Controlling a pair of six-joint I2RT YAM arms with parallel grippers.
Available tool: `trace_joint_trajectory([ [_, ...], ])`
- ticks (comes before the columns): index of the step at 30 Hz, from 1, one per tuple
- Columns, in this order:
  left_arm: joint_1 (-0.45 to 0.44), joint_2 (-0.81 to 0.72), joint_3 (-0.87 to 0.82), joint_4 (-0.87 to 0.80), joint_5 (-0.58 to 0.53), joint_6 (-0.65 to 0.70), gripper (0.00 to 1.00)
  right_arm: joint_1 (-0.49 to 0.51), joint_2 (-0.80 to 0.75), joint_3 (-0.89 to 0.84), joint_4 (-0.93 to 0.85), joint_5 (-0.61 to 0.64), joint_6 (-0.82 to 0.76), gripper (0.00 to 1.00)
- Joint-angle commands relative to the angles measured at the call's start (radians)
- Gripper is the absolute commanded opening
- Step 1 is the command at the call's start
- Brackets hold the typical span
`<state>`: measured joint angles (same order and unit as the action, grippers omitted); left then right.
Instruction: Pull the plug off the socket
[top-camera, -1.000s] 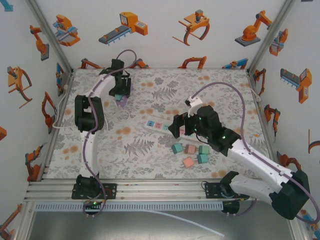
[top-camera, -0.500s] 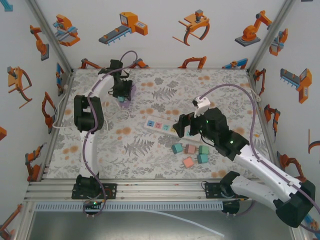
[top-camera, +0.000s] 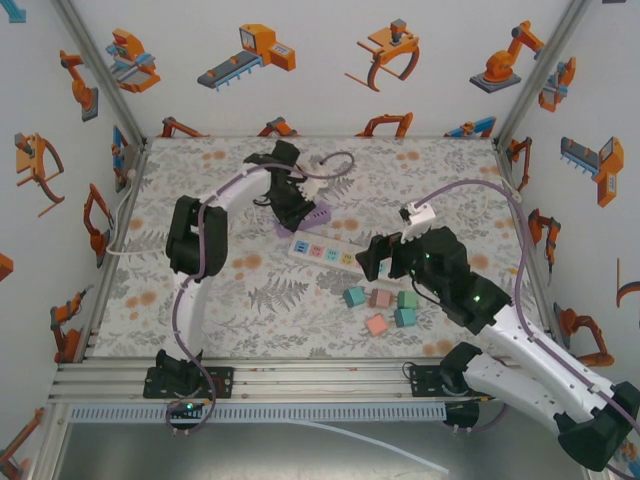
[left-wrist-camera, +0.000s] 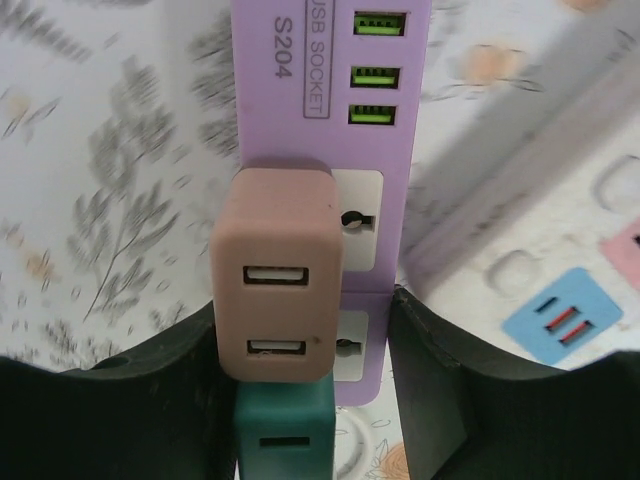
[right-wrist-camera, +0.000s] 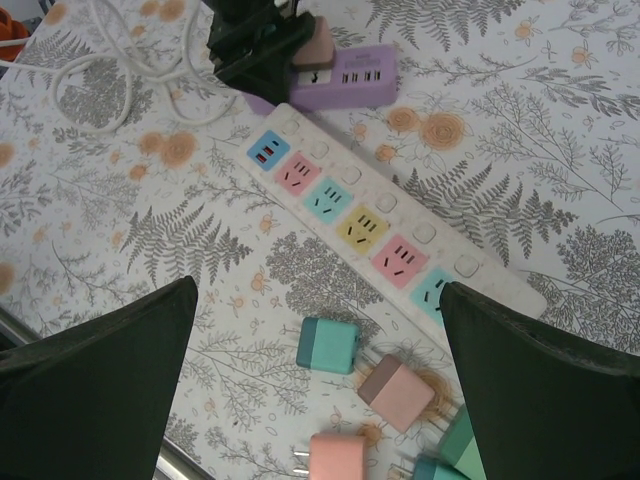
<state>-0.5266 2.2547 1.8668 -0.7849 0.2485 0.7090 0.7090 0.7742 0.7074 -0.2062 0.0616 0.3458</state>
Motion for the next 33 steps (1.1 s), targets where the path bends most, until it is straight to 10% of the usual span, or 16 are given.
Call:
trace_joint_trajectory([
  [1, -0.009, -0.046, -0.026, -0.034, -0.014, 0.196, 0.40, -0.005, -0.020, -0.011, -0.015, 0.017, 0.027, 0.97],
  [12, -0.014, -0.271, -0.261, 0.343, 0.077, 0.096, 0.82, -0.005, 0.002, 0.007, -0.001, 0.016, 0.031, 0.96],
  [20, -0.015, -0.549, -0.402, 0.512, 0.106, -0.071, 0.90, -0.005, 0.087, 0.102, 0.083, 0.045, -0.076, 0.96],
  [26, -0.010, -0.795, -0.558, 0.717, -0.127, -0.528, 1.00, -0.005, 0.236, 0.186, 0.308, 0.044, -0.333, 0.95],
  [33, 0.036, -0.899, -0.580, 0.504, -0.311, -1.081, 0.98, -0.006, 0.529, 0.370, 0.317, -0.116, -0.841, 0.94],
])
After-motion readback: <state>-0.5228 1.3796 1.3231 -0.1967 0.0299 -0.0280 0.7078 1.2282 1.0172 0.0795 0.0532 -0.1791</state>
